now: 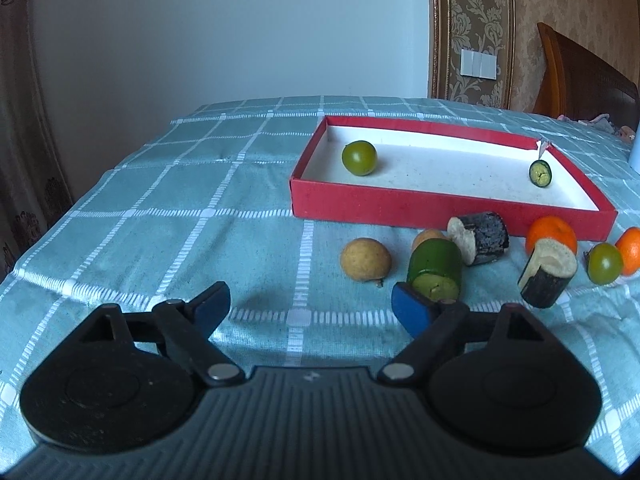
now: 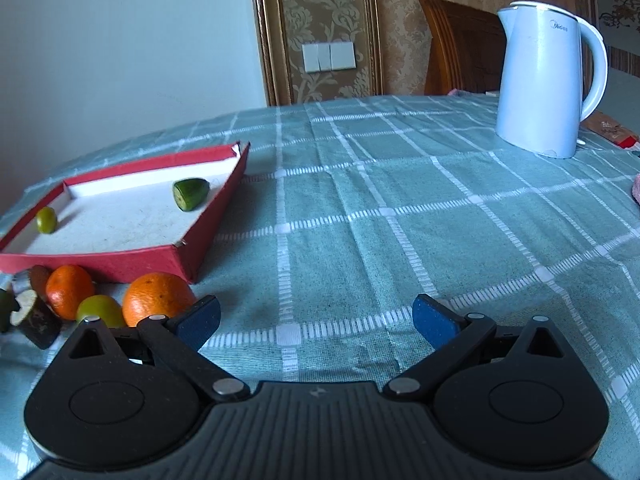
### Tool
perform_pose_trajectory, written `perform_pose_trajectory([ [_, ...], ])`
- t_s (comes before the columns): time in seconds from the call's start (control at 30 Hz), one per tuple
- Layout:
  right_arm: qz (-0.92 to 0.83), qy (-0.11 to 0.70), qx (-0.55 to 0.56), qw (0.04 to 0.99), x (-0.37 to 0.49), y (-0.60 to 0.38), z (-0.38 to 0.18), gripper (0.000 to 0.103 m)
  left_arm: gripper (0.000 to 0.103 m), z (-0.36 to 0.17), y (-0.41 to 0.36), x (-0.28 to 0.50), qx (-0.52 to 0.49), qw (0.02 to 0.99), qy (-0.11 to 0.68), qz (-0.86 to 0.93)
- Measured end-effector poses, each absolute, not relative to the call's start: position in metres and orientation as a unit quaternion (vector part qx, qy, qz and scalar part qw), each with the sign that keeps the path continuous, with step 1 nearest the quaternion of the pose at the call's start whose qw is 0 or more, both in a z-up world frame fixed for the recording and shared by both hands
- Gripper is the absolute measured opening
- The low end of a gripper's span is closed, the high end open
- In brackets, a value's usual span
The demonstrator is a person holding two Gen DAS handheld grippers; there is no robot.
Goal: Organize fruits
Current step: 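Withdraw the left gripper from the tray, then close the right gripper on the mandarin orange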
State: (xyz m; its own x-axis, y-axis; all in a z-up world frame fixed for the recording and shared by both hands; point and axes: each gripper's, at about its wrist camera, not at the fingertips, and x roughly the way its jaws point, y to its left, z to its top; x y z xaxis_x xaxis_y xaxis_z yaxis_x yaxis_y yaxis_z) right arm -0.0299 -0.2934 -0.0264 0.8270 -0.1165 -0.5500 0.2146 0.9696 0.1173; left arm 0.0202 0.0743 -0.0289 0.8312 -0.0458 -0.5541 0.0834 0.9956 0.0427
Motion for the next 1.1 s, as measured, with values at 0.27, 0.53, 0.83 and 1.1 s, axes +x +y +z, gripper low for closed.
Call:
perform_pose_trajectory([
  [0.27,-0.025,0.248,0.067,0.966,-0.047,-0.278,-0.016,0.103,0.094,-0.031,0.076,0.025,0.025,0.954,0.298,-0.036],
  [0.53,0.018,0.225,0.003,0.974,-0.054,-0.245,-0.007,0.102,0.101,-0.032,0.078,0.029,0.018,0.951,0.307,-0.03],
  [0.83,0.021,0.231,-0.014,0.973,-0.042,-0.231,-0.012,0.074,0.103,-0.033,0.079,0.031,0.012,0.95,0.311,-0.03],
  [1.1,0.021,0.246,-0.022,0.969,-0.026,-0.225,-0.017,0.071,0.103,-0.034,0.079,0.031,0.012,0.95,0.311,-0.03],
])
